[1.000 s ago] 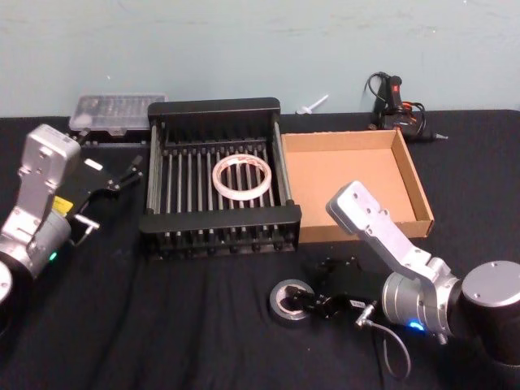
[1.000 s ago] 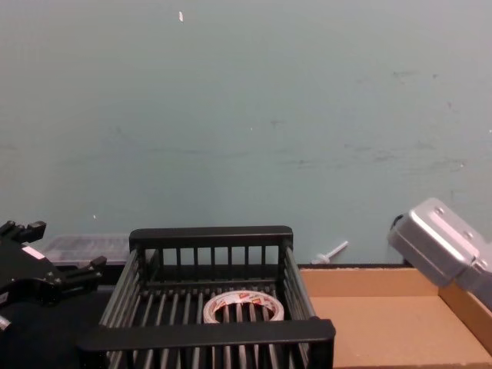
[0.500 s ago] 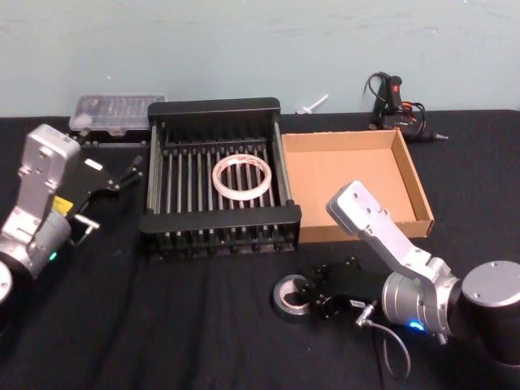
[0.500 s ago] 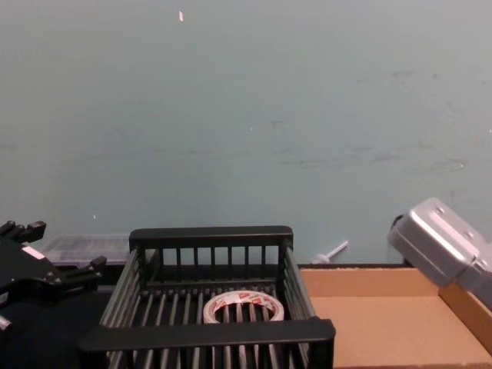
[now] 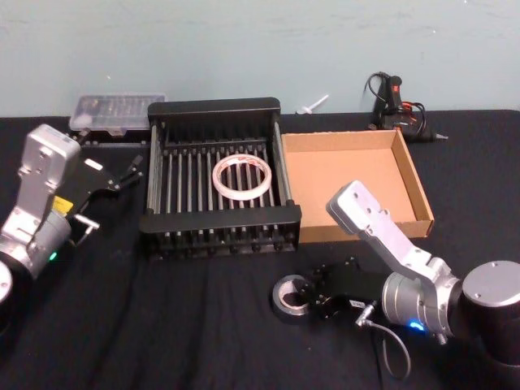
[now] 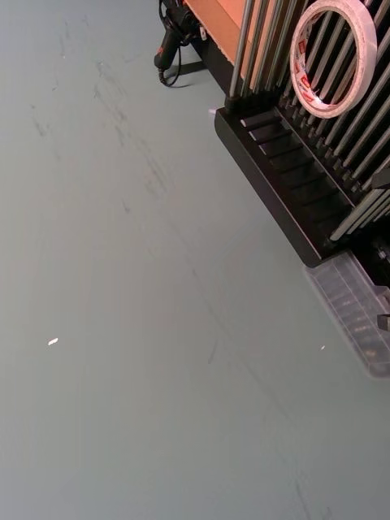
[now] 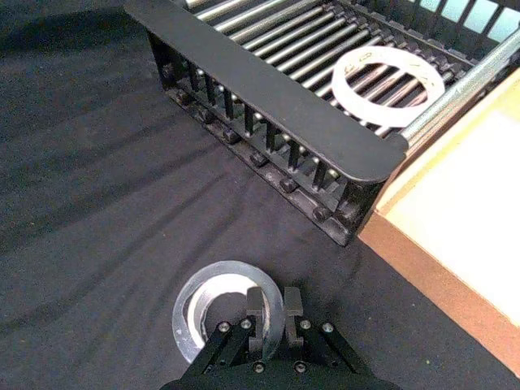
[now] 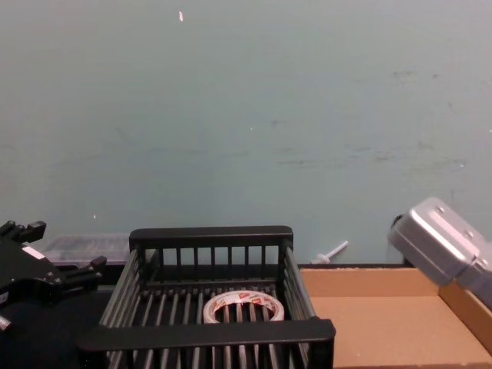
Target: Pick up the white tape and place it into the black box , Pick up the silver tape and place it into the brown box.
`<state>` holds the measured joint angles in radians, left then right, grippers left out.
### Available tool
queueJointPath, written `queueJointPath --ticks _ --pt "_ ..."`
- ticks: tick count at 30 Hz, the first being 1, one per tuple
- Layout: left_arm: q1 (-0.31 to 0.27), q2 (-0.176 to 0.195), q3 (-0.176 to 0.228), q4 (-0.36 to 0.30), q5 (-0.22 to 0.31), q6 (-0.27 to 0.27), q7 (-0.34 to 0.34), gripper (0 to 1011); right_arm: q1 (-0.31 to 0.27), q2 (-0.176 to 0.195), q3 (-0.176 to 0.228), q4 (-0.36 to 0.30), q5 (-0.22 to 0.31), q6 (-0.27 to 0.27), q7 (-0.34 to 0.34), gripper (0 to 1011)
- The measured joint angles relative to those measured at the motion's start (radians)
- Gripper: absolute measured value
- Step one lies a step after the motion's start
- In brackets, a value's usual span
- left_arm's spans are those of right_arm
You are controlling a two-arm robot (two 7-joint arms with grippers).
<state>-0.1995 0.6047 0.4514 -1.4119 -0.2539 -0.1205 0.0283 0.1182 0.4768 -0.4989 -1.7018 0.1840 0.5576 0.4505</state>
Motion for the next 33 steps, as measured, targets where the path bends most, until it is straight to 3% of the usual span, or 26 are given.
queueJointPath --ticks 12,23,33 --pt "0.0 0.0 0.0 0.0 0.0 0.0 0.0 1002 -0.038 0.042 0.032 -0.063 0.028 -0.002 0.007 158" --pt "0.0 0.0 0.0 0.0 0.0 0.0 0.0 1001 -0.11 0.089 0.133 -0.134 0.06 0.005 -0.05 158" --pt "0.0 0.0 0.0 0.0 0.0 0.0 0.0 1001 -0.112 0.081 0.2 -0.147 0.066 0.009 -0.097 158"
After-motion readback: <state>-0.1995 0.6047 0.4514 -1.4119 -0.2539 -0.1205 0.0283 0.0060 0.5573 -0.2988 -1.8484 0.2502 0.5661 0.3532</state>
